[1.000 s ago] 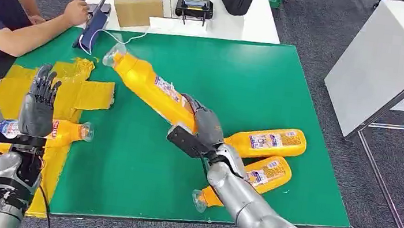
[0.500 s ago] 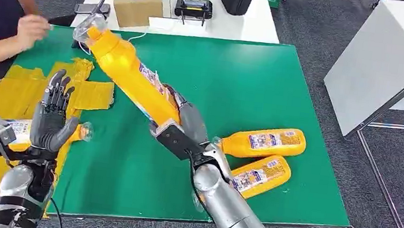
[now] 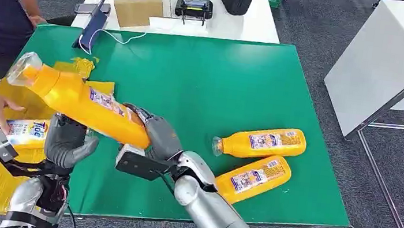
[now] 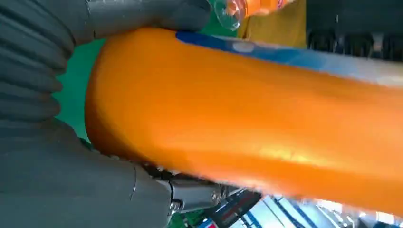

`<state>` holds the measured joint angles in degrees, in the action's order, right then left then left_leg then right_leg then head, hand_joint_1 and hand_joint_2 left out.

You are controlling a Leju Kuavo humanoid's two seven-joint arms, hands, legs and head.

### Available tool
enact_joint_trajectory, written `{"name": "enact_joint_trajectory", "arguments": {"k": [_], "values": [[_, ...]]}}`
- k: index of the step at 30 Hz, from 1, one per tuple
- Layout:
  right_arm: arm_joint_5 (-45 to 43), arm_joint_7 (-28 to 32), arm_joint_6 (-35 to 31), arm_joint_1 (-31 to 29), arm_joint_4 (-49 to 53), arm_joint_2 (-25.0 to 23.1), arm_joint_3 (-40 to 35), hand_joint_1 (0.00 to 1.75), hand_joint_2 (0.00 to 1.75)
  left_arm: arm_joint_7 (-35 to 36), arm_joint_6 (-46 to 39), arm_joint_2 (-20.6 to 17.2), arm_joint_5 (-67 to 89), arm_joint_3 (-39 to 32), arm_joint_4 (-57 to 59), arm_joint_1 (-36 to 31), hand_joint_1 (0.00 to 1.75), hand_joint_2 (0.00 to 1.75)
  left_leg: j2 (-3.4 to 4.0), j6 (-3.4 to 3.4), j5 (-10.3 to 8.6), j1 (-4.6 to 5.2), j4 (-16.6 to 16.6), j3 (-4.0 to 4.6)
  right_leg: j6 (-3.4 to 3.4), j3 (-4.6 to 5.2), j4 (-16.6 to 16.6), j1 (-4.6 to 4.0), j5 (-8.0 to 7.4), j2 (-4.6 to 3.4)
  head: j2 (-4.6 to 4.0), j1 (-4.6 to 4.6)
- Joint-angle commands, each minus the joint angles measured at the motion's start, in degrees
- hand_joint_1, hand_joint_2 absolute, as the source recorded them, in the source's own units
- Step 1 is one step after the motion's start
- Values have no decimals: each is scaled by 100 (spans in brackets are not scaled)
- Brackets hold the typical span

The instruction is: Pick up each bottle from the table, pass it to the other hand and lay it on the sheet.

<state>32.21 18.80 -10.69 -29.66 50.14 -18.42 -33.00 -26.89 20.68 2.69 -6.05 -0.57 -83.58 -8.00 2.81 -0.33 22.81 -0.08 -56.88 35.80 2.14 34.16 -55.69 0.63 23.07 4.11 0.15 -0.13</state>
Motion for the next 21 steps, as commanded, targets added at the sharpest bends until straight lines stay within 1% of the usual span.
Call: {"name": "enact_joint_trajectory", "arguments": {"k": [1,3,4,6,10,12,13,14,17,18,19,21], "values": [[420,-157,137,-187,-1200,-158,-1490,175,175,510,694,-50,-1363,662,-68,152,0,175,-21,3,9,-8,5,-26,-7,-29,7,-1,10,-26,0,-2],[420,-157,137,-187,-1200,-158,-1490,175,175,510,694,-50,-1363,662,-68,152,0,175,-16,3,5,-6,6,-16,-5,-17,7,-1,6,-16,0,-2],[420,-157,137,-187,-1200,-158,-1490,175,175,510,694,-50,-1363,662,-68,152,0,175,-29,3,7,-6,8,-27,-7,-30,7,2,12,-18,0,4],[420,-157,137,-187,-1200,-158,-1490,175,175,510,694,-50,-1363,662,-68,152,0,175,-20,2,3,-5,5,-11,-5,-13,6,-1,6,-9,0,2],[369,-196,122,-202,-1358,-158,-1747,175,175,584,780,-122,-1502,751,-38,172,0,175,-32,4,8,-7,5,-25,-8,-29,6,1,13,-16,0,0],[332,-232,96,-185,-1397,-158,-1892,175,175,587,731,-153,-1449,758,-38,192,0,175,-22,3,3,-4,7,-15,-6,-16,6,1,7,-10,0,0],[332,-232,96,-185,-1397,-158,-1892,175,175,587,731,-153,-1449,758,-38,192,0,175,-30,5,8,-9,5,-26,-9,-29,7,-1,13,-17,0,0],[280,-252,69,-191,-1412,-158,-1982,175,175,571,686,-160,-1403,742,-26,197,7,175,-25,4,5,-8,7,-20,-8,-22,8,-2,9,-15,0,2],[261,-258,59,-196,-1418,-158,-2000,175,175,553,654,-162,-1351,740,-28,194,7,175,-29,4,6,-8,4,-20,-7,-21,6,-2,10,-13,0,0],[249,-256,65,-209,-1417,-158,-2008,175,175,523,648,-166,-1323,732,-32,185,175,175,-37,4,8,-10,4,-27,-8,-30,6,-1,14,-15,0,0],[231,-261,56,-220,-1427,-158,-2018,169,175,504,649,-156,-1309,721,-31,201,175,175,-37,4,8,-10,5,-25,-8,-28,7,-2,13,-13,0,2],[213,-262,44,-228,-1439,-158,-2012,173,175,454,642,-157,-1260,703,-60,218,175,175,-23,2,2,-5,5,-11,-4,-11,6,0,7,-6,0,0]]}}
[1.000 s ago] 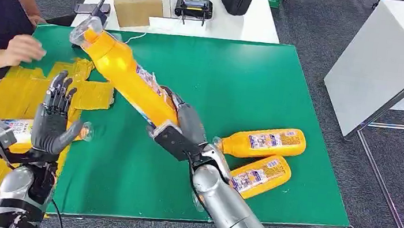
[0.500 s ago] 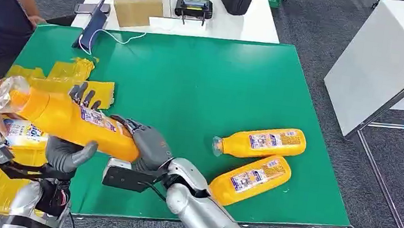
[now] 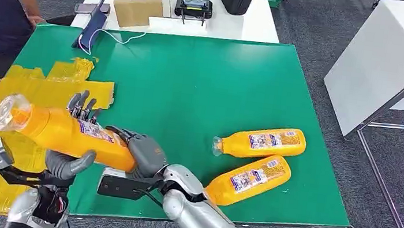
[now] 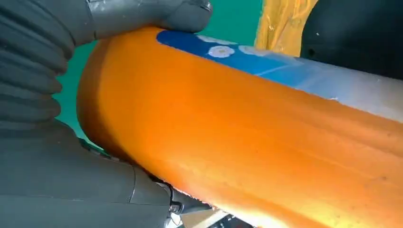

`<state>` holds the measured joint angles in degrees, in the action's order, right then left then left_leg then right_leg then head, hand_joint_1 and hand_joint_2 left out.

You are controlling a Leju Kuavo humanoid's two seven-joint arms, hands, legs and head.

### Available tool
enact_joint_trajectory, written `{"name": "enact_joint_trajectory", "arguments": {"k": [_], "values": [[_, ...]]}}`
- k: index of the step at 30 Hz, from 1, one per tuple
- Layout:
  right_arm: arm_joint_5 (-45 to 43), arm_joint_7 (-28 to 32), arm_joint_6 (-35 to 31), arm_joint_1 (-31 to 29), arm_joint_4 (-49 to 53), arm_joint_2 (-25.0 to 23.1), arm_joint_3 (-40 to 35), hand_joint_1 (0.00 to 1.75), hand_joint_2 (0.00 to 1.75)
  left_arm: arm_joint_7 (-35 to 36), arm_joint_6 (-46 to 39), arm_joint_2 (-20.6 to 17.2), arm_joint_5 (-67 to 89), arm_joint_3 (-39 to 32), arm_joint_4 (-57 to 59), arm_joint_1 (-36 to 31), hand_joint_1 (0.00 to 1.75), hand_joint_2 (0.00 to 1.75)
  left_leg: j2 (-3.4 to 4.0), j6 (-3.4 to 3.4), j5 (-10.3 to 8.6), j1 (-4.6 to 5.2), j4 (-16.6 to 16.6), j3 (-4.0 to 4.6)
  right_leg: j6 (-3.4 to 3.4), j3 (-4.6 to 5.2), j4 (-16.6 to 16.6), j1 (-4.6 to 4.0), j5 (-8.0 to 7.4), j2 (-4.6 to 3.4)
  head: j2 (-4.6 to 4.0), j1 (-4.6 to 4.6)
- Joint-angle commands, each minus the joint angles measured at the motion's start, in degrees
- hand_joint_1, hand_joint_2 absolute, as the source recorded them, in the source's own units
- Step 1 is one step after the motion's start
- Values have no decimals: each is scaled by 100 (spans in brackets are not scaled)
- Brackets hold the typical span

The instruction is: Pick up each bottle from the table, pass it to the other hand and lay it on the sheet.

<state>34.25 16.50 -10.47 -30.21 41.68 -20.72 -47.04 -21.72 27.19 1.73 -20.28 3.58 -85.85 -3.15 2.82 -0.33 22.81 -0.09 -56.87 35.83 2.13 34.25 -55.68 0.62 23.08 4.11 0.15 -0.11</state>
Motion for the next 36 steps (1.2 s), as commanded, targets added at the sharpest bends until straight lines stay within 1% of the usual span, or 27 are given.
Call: {"name": "enact_joint_trajectory", "arguments": {"k": [1,2,3,4,7,8,9,10,11,13,14,15,16,17,18,20,21,22,24,25,26,27,28,29,30,31,36], "values": [[8,-28,23,-188,-618,72,-583,171,175,-91,11,-88,210,293,158,-266,175,175,-35,2,7,-8,3,-25,-6,-34,6,-1,11,-12,0,-2],[3,-22,28,-193,-623,72,-573,175,175,-109,31,-116,246,307,149,-268,175,175,-30,2,4,-6,4,-20,-5,-28,6,0,8,-10,0,-2],[0,-11,32,-201,-630,72,-543,173,175,-142,41,-132,293,297,164,-273,175,175,-21,1,1,-4,4,-11,-3,-17,5,0,4,-6,0,-2],[3,-6,28,-206,-639,72,-516,171,175,-143,52,-136,297,284,171,-272,175,175,-36,3,8,-9,1,-26,-7,-36,5,-1,12,-14,0,-2],[34,0,28,-224,-662,72,-418,173,175,-262,45,-160,537,292,153,-295,175,175,-25,2,1,-4,3,-12,-4,-19,5,0,5,-4,0,-2],[46,5,29,-224,-664,72,-400,175,175,-291,43,-163,595,302,140,-299,175,175,-35,3,7,-8,1,-22,-7,-30,4,-1,11,-10,0,-2],[46,5,29,-224,-664,72,-400,171,175,-291,43,-163,595,302,140,-299,175,175,-23,1,0,-2,5,-10,-4,-15,4,1,4,-4,0,-2],[60,-10,17,-237,-677,72,-349,173,175,-346,19,-186,744,330,95,-296,175,175,-36,4,6,-8,3,-24,-7,-32,4,-1,12,-12,0,0],[54,-17,9,-236,-673,72,-282,169,175,-416,-37,-212,936,357,42,-285,175,175,-33,3,3,-6,4,-18,-6,-26,4,0,9,-7,0,-2],[54,-17,11,-243,-676,83,-277,169,175,-417,-37,-209,939,359,40,-284,175,175,-25,2,0,-4,3,-8,-3,-14,4,0,5,-2,0,0],[53,-17,14,-254,-677,95,-271,169,175,-418,-37,-205,940,362,35,-283,175,175,-39,3,7,-8,1,-23,-6,-31,3,0,12,-9,0,-2],[53,-17,14,-254,-677,95,-271,166,175,-418,-37,-205,940,362,35,-283,175,175,-25,2,1,-5,3,-10,-3,-16,5,-1,5,-5,0,-2],[67,-8,-18,-235,-632,104,-162,157,175,-564,-211,-242,1323,399,-38,-272,175,175,-36,2,6,-8,-1,-20,-6,-29,3,-1,11,-9,0,-2],[69,-15,-89,-240,-580,136,-79,68,175,-650,-362,-270,1610,426,-90,-280,175,175,-37,2,6,-7,0,-19,-5,-28,2,0,11,-8,0,-2],[88,-2,-165,-212,-438,194,47,0,175,-875,-779,-295,2260,461,-179,-285,175,175,-24,1,0,-4,2,-7,-3,-13,4,-1,4,-2,0,-2],[76,49,-190,-119,124,417,316,0,175,-933,-1375,-325,3213,508,-267,-280,175,175,-44,2,4,-10,-4,-13,-5,-26,1,-3,11,-2,0,-2],[79,80,-174,-26,532,547,447,0,175,-930,-1703,-347,3715,506,-268,-265,175,175,-33,1,-1,-5,0,-4,-3,-12,3,-1,5,3,0,0],[27,157,-103,176,1173,729,637,0,175,-946,-2129,-387,4322,501,-198,-287,175,175,-51,1,5,-10,-2,-16,-5,-30,3,-2,12,1,0,-4],[56,37,90,274,1529,842,692,0,175,-978,-2128,-386,4343,446,-152,-303,175,175,-35,0,0,-6,0,-4,-3,-16,4,-1,5,2,0,-4],[66,36,121,313,1718,913,723,0,0,-914,-2633,-452,5042,472,-102,-333,175,175,-48,1,4,-7,-3,-12,-4,-28,2,-1,10,-1,0,0],[52,69,173,311,1927,1030,748,0,0,-817,-2942,-487,5481,467,-4,-370,175,175,-37,2,6,-8,-3,-12,-4,-23,2,-2,8,-8,0,-4],[-35,78,353,277,2175,1209,765,0,0,-421,-3618,-585,6450,394,186,-443,175,175,-39,1,1,-3,2,-9,-3,-20,3,2,7,4,0,0],[-114,-70,616,183,2459,1476,786,0,0,-82,-4125,-665,7232,246,519,-560,175,175,-54,3,5,-9,-3,-16,-6,-32,2,-2,13,3,0,-2],[-155,-83,716,136,2622,1643,842,0,0,150,-4235,-697,7653,118,808,-676,175,175,-50,2,-2,-6,-1,-9,-4,-23,3,-1,7,10,0,-2],[-194,-102,802,134,2725,1723,899,0,0,76,-4272,-725,7656,61,971,-756,175,175,-41,0,-5,-1,3,-6,-2,-17,5,2,3,11,0,-2],[-200,-102,821,136,2745,1739,915,0,0,51,-4285,-736,7641,51,1012,-775,175,175,-56,1,-2,-3,3,-18,-4,-31,4,3,8,8,0,0],[-186,-89,840,104,2691,1716,875,0,0,159,-4319,-746,7783,8,1037,-754,175,175,-22,2,1,-3,1,-11,-3,-18,4,1,1,-12,0,0]]}}
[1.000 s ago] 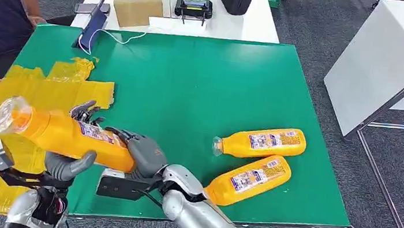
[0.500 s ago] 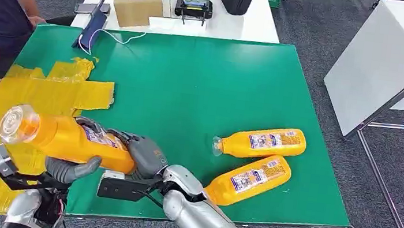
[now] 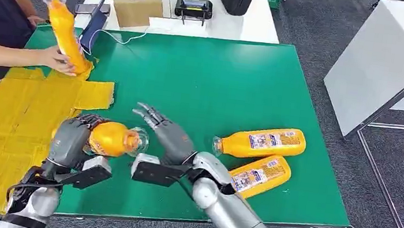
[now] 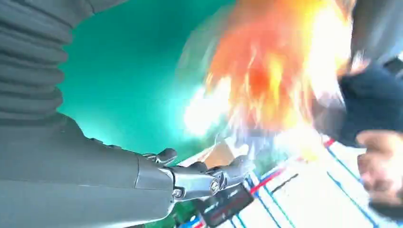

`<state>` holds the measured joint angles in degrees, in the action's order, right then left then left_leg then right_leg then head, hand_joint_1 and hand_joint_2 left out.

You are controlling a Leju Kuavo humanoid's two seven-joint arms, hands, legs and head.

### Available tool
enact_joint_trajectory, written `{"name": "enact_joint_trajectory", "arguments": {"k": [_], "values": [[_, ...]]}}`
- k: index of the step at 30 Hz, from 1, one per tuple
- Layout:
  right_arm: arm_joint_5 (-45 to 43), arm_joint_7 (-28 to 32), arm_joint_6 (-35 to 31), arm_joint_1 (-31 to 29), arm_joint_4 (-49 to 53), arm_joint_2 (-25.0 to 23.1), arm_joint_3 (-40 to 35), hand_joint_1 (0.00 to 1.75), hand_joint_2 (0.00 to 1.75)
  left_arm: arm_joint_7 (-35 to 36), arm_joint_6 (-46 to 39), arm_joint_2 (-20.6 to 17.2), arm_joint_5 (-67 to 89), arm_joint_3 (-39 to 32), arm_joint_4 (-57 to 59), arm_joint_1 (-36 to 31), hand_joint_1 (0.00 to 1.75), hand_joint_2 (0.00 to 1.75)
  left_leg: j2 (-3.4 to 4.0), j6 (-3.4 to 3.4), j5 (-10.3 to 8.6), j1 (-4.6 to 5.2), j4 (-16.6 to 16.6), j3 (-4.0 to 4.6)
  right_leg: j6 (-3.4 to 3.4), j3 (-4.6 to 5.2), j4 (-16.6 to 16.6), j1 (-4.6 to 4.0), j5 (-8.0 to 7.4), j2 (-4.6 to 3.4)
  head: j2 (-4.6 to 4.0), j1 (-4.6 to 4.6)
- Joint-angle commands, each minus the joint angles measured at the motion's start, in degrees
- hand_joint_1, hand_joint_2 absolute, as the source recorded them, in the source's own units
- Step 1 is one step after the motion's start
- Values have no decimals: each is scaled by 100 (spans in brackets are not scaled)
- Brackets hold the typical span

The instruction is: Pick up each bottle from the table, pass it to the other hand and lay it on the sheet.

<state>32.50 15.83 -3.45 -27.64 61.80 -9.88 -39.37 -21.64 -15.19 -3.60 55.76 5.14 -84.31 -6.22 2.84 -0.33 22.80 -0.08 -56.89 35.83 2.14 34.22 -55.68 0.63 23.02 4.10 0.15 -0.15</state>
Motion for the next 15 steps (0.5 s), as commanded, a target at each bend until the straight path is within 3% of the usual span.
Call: {"name": "enact_joint_trajectory", "arguments": {"k": [1,3,4,5,6,9,15], "values": [[8,26,160,-200,729,724,46,0,175,405,-184,-296,578,-160,987,-488,175,175,-32,2,5,-5,2,-18,-6,-24,2,2,11,-12,0,4],[-312,129,456,-347,1020,1114,17,0,175,908,-403,-531,1307,-327,1515,-635,175,175,-35,1,2,-4,4,-16,-5,-23,4,1,9,-5,0,4],[-484,156,632,-402,1255,1372,63,0,0,1059,-533,-760,1623,-467,1950,-739,175,175,-38,2,6,-6,0,-21,-5,-29,1,2,12,-12,0,4],[-639,164,849,-453,1454,1624,95,0,0,1100,-476,-913,1629,-704,2487,-869,175,175,-25,0,-1,-1,3,-10,-2,-14,2,3,4,-7,0,4],[-699,170,942,-466,1543,1742,110,0,175,1052,-409,-1009,1605,-795,2756,-949,175,175,-38,2,5,-4,2,-27,-6,-34,2,4,11,-17,0,0],[-852,202,1285,-485,1835,2317,114,0,175,939,-674,-1374,1714,-1240,3889,-1107,175,175,-29,4,3,-4,4,-28,-9,-33,0,4,9,-25,0,2],[-1319,130,1857,-746,1652,2918,70,0,175,422,-606,-1515,1557,-1499,4806,-1326,175,175,-27,2,8,-4,-3,-21,-5,-24,-4,3,13,-24,0,4]]}}
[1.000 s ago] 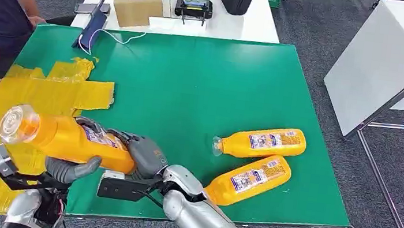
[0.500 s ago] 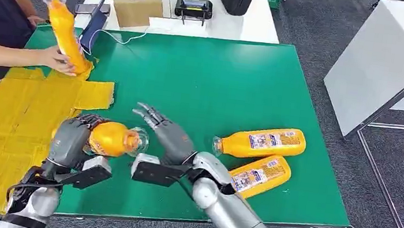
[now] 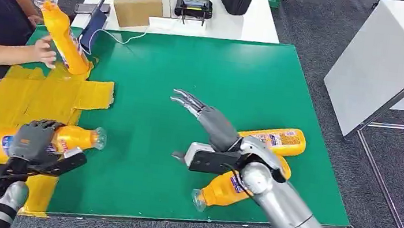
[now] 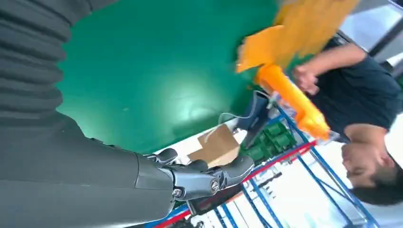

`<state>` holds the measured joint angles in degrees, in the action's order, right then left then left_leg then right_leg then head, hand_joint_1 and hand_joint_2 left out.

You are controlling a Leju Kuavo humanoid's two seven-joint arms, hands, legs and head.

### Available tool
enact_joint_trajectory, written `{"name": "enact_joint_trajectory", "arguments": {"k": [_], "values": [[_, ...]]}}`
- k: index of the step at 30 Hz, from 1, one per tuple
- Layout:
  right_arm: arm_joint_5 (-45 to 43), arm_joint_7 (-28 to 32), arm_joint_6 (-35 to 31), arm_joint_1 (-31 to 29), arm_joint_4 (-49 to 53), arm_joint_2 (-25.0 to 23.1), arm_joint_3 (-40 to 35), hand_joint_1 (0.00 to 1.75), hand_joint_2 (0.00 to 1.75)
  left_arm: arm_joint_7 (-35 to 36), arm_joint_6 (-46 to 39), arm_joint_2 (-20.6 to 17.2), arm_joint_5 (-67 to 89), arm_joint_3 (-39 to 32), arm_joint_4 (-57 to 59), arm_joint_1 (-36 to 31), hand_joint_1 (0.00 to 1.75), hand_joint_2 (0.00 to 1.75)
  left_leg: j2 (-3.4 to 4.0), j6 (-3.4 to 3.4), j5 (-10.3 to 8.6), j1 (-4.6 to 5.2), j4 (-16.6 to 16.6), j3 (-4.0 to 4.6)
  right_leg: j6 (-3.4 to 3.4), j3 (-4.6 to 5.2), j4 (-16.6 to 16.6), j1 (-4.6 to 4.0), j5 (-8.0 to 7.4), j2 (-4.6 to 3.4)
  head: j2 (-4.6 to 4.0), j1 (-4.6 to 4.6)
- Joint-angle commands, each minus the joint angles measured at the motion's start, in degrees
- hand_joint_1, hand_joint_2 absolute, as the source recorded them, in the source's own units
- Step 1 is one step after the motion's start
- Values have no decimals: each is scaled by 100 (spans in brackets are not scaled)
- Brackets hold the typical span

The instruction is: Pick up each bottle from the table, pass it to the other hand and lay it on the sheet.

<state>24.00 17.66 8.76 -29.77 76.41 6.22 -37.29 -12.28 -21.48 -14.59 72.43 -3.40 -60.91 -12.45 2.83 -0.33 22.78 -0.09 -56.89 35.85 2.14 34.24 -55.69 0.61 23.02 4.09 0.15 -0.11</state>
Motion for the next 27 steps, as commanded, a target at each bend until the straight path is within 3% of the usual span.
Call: {"name": "enact_joint_trajectory", "arguments": {"k": [1,3,4,6,13,14,16,20,23,27], "values": [[-537,-71,859,-684,56,1521,-278,0,175,-618,70,-474,-20,-518,2496,-633,0,0,-30,0,8,0,0,-21,-3,-25,-1,7,12,-15,0,0],[-595,-100,1023,-747,-124,1715,-374,0,175,-397,21,-440,113,-441,2570,-707,0,0,-41,0,18,-2,-4,-42,-5,-52,-2,10,21,-29,0,-2],[-588,-154,1211,-892,-243,1939,-598,0,175,-838,120,-411,-269,-515,2509,-669,0,0,-35,0,14,-2,-3,-38,-5,-50,-1,9,15,-28,0,-2],[-754,-98,1220,-1000,-305,2154,-754,0,175,-967,217,-455,-488,-482,2338,-563,0,0,-34,-2,3,9,7,-29,-2,-41,3,14,6,-7,0,2],[-823,-204,1239,-1081,-207,2240,-866,0,175,-1242,349,-470,-850,-557,2162,-469,0,0,-26,1,13,2,3,-43,-5,-52,4,7,6,-33,0,-7],[-891,-236,1310,-1151,-208,2297,-944,0,175,-1679,728,-410,-1405,-708,2004,-409,0,0,-33,-1,5,9,8,-41,-2,-54,3,11,6,-10,0,-2],[-950,-261,1394,-1233,-289,2330,-1064,0,175,-2303,1567,-350,-2308,-952,1756,-323,0,0,-24,1,14,6,4,-50,-6,-57,-2,13,10,-39,0,0],[-947,-244,1369,-1263,-373,2318,-1141,0,175,-2314,1717,-341,-2462,-957,1558,-226,0,0,-29,-1,9,6,9,-50,-2,-60,4,12,7,-23,0,2],[-988,-257,1423,-1328,-449,2403,-1439,0,175,-2722,2554,-220,-3529,-1155,941,-17,0,0,-29,-2,9,4,6,-45,-2,-57,3,10,6,-19,0,0],[-1024,-244,1374,-1321,-481,2415,-1518,0,175,-2576,2610,-210,-3601,-1093,717,62,0,0,-33,-2,8,3,8,-47,-2,-60,7,10,6,-16,0,2]]}}
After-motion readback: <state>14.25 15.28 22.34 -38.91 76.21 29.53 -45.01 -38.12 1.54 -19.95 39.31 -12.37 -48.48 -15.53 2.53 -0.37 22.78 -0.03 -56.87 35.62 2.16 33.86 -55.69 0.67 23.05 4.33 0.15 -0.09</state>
